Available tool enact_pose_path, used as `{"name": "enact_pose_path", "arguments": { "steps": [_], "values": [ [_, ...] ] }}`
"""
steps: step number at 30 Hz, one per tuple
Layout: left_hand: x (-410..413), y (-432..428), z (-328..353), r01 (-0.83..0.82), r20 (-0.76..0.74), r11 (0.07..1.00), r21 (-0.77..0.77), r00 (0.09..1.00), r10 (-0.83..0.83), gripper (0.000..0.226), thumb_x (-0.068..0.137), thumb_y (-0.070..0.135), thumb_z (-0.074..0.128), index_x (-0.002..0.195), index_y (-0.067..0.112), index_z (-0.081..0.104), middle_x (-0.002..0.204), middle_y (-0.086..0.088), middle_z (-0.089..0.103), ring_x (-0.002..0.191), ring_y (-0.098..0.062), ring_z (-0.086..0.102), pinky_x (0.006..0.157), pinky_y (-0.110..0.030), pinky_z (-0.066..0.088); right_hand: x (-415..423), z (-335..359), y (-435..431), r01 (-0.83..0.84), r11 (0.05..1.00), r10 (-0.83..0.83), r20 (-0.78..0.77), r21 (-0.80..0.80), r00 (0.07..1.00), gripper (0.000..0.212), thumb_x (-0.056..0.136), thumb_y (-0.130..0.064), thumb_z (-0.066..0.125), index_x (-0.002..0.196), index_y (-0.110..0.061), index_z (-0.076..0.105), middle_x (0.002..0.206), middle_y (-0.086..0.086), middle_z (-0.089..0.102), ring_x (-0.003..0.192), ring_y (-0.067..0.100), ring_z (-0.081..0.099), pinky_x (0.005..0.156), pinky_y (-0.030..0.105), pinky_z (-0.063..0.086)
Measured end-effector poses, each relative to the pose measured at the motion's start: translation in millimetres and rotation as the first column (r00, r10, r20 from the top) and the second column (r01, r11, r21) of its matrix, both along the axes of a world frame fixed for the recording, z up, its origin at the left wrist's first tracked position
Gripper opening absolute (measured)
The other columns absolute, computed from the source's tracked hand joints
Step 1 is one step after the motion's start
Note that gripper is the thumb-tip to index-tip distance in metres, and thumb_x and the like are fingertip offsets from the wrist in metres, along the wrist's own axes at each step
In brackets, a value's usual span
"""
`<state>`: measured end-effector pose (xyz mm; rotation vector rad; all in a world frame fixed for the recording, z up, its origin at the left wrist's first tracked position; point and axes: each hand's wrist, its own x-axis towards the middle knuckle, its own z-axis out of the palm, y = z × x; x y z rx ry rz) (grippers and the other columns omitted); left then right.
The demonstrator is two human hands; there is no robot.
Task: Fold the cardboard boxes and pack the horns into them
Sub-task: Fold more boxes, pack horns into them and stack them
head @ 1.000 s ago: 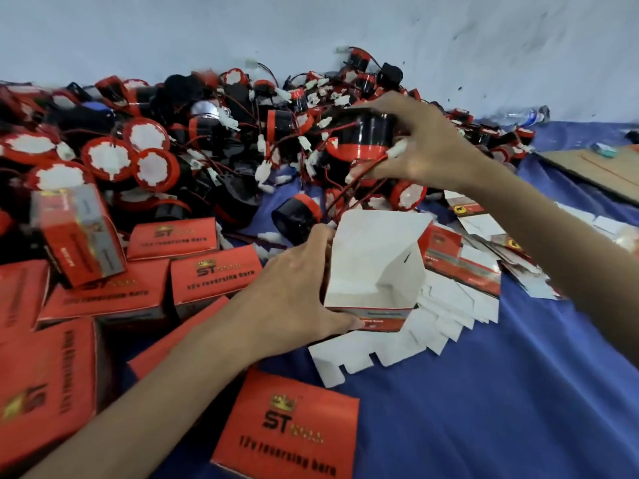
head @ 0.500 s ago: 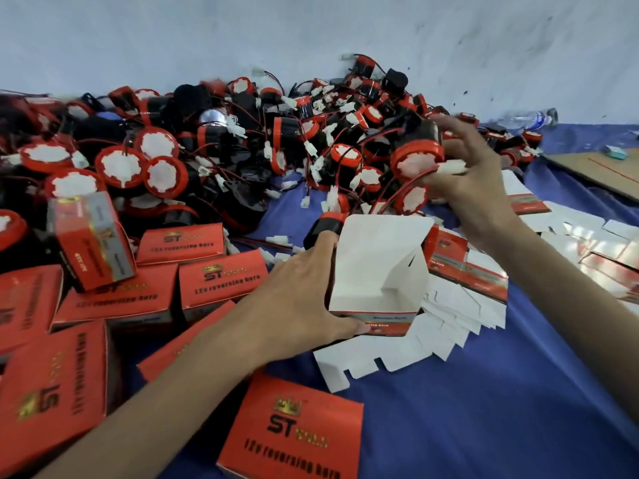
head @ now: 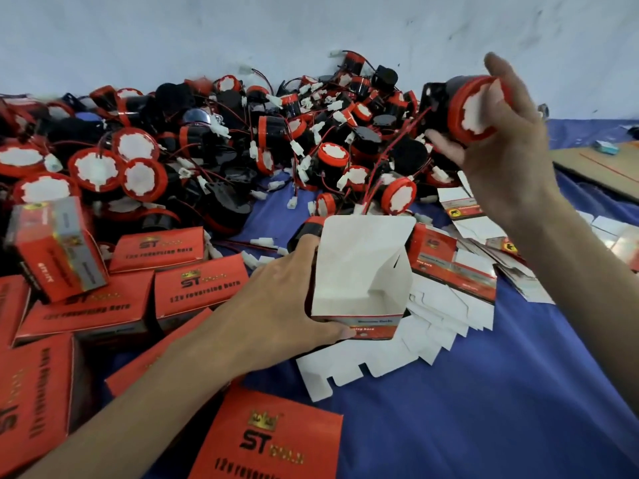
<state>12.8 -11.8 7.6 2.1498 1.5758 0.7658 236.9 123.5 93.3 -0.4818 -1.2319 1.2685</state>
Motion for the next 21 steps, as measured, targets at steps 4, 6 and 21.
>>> {"name": "enact_pose_path", "arguments": {
  "steps": [4,6,21],
  "values": [
    [-0.2,-0.7,0.0,-0.004,-0.008,1.000,-0.009,1.000,0.004,0.067,0.062,0.055,0.072,0.104,0.051,0.020,0.101,0.028,0.046,0.096,0.027,0.035,0.076,-0.002,0.036,-4.8,6.1,-12.8,-0.339,0.922,0.317,-0.140,-0.188,0.938,0.030,0.085,-0.020,0.044,0.112,-0.008,0.050,0.098,0.005,0.065,0.094,0.018,0.062,0.064,0.024,0.053],
    [-0.6,-1.0,-0.2,-0.001,-0.001,1.000,-0.003,1.000,0.001,0.068,0.063,0.054,0.072,0.108,0.049,0.022,0.102,0.026,0.047,0.096,0.020,0.039,0.078,-0.005,0.038,-10.3,5.0,-18.2,-0.435,0.865,0.413,-0.136,-0.250,0.900,0.033,0.080,-0.026,0.049,0.104,-0.004,0.053,0.092,0.004,0.064,0.091,0.014,0.055,0.056,0.016,0.048],
    [4.1,-4.5,0.2,0.032,0.069,0.976,0.215,0.996,-0.048,0.079,0.067,0.047,0.077,0.113,0.055,0.014,0.112,0.037,0.034,0.097,0.001,0.054,0.079,-0.019,0.049,0.2,28.3,-37.6,0.083,0.808,-0.526,0.650,0.584,0.549,0.073,0.067,-0.015,0.063,0.134,-0.024,0.038,0.112,0.001,0.047,0.093,0.010,0.060,0.079,0.023,0.054]
  ]
}}
